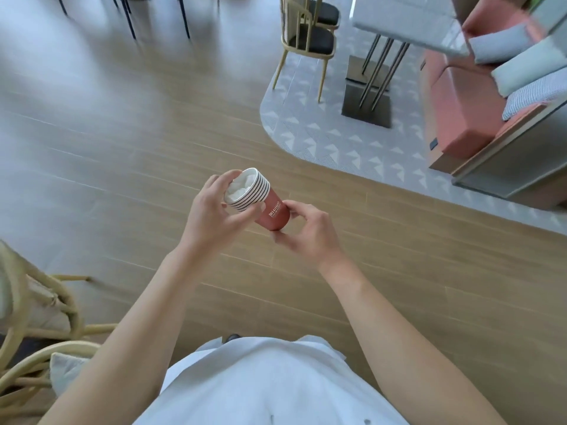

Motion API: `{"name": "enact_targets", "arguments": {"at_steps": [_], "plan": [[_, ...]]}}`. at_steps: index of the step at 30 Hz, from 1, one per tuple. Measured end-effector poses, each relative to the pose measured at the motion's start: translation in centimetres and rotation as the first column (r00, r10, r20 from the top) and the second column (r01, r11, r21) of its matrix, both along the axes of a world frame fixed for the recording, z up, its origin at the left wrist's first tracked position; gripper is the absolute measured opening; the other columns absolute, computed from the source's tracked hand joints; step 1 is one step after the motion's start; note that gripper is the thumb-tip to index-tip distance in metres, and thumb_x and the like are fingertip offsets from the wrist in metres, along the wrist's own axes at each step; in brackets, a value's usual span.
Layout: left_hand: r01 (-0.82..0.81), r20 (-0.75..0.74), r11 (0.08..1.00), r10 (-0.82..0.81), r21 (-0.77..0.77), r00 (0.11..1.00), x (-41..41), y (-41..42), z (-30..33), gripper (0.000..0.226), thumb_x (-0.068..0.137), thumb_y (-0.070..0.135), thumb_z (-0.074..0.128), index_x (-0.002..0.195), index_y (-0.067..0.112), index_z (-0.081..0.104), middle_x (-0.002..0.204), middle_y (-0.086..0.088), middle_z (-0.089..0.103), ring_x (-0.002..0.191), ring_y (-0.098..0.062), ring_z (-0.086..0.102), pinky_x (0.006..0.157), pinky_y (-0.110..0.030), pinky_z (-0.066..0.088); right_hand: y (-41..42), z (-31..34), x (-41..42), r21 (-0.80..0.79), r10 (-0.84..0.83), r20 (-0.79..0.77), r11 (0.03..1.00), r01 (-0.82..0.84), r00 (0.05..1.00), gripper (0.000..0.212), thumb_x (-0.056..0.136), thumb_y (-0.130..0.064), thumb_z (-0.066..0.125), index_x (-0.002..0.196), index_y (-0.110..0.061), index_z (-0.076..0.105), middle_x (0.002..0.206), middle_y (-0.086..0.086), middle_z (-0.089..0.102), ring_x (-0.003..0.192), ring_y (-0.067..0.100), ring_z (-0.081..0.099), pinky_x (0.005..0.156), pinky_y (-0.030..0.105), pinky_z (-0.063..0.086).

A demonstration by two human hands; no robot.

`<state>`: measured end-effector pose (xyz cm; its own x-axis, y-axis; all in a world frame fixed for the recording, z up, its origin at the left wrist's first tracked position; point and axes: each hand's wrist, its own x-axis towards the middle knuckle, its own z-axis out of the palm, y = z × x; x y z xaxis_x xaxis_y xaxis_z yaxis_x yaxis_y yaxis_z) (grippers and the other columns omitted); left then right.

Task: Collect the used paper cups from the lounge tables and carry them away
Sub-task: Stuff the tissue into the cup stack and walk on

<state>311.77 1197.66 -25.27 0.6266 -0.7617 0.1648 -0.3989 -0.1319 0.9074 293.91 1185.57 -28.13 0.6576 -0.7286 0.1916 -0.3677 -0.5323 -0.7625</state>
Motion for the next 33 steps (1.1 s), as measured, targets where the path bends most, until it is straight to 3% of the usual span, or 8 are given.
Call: {"name": "enact_targets", "arguments": {"at_steps": [6,11,14,18,21,24,30,33], "plan": [[-0.134,-0.013,0.991,0.134,0.011,0.991,5.7,0.0,-0.1,0.078,0.071,0.059,0.076,0.141,0.028,0.061,0.122,0.020,0.060,0.114,0.003,0.060,0.093,-0.032,0.058,-2.6,-0.4,7.9,0.022,0.135,-0.028,0.991,-0.134,0.990,0.052,0.067,-0.021,0.089,0.117,-0.024,0.077,0.101,-0.015,0.076,0.096,0.009,0.067,0.092,0.035,0.055],[-0.292,0.023,0.956,0.291,0.029,0.956,10.2,-0.1,-0.2,0.076,0.073,0.051,0.081,0.141,0.024,0.062,0.119,0.028,0.058,0.111,0.009,0.060,0.091,-0.029,0.057,-5.1,-0.8,15.0,0.026,0.306,-0.020,0.952,-0.306,0.952,0.049,0.071,-0.018,0.091,0.117,-0.018,0.077,0.103,-0.009,0.077,0.097,0.014,0.068,0.092,0.036,0.055],[-0.388,0.015,0.921,0.387,0.041,0.922,12.9,-1.1,-0.2,0.072,0.075,0.047,0.081,0.141,0.025,0.063,0.121,0.021,0.063,0.112,0.009,0.060,0.089,-0.024,0.055,-7.3,-0.8,19.7,0.034,0.412,-0.012,0.911,-0.411,0.911,0.047,0.072,-0.017,0.091,0.117,-0.017,0.077,0.102,-0.007,0.077,0.097,0.016,0.067,0.092,0.036,0.054],[-0.505,0.035,0.862,0.504,0.044,0.863,16.0,-4.0,0.7,0.072,0.076,0.047,0.080,0.142,0.026,0.062,0.128,0.010,0.067,0.116,-0.005,0.064,0.095,-0.034,0.058,-11.6,-0.2,25.7,0.027,0.512,0.004,0.859,-0.511,0.859,0.050,0.070,-0.014,0.092,0.118,-0.015,0.077,0.105,-0.003,0.078,0.097,0.018,0.067,0.092,0.035,0.053],[-0.575,0.071,0.817,0.571,0.040,0.818,18.6,-6.9,1.6,0.071,0.077,0.047,0.080,0.142,0.024,0.062,0.123,0.017,0.066,0.114,0.003,0.062,0.095,-0.037,0.058,-15.0,0.3,29.8,0.021,0.555,0.018,0.831,-0.555,0.832,0.051,0.069,-0.019,0.092,0.118,-0.021,0.077,0.104,-0.007,0.077,0.099,0.013,0.066,0.091,0.030,0.051],[-0.622,0.078,0.782,0.618,0.034,0.782,20.9,-9.7,2.1,0.071,0.076,0.054,0.077,0.140,0.028,0.063,0.118,0.030,0.063,0.111,0.012,0.060,0.093,-0.032,0.057,-18.0,0.5,33.3,0.033,0.610,0.019,0.792,-0.610,0.792,0.050,0.069,-0.020,0.091,0.117,-0.022,0.077,0.105,-0.006,0.076,0.101,0.012,0.067,0.093,0.031,0.052],[-0.716,0.088,0.692,0.711,0.094,0.698,23.1,-11.9,1.8,0.073,0.078,0.049,0.080,0.144,0.024,0.062,0.126,0.008,0.071,0.116,-0.006,0.065,0.097,-0.040,0.058,-20.7,-0.6,38.4,0.098,0.692,0.060,0.713,-0.694,0.720,0.051,0.068,-0.015,0.089,0.117,-0.021,0.078,0.103,-0.007,0.076,0.099,0.011,0.067,0.092,0.026,0.052],[-0.737,0.085,0.659,0.734,0.148,0.674,24.0,-11.8,1.9,0.074,0.078,0.047,0.080,0.145,0.023,0.061,0.122,0.006,0.073,0.111,-0.007,0.067,0.098,-0.040,0.058,-20.7,-1.5,40.3,0.125,0.719,0.060,0.683,-0.719,0.693,0.052,0.068,-0.016,0.089,0.118,-0.021,0.077,0.104,-0.008,0.076,0.099,0.011,0.067,0.092,0.024,0.051]]}}
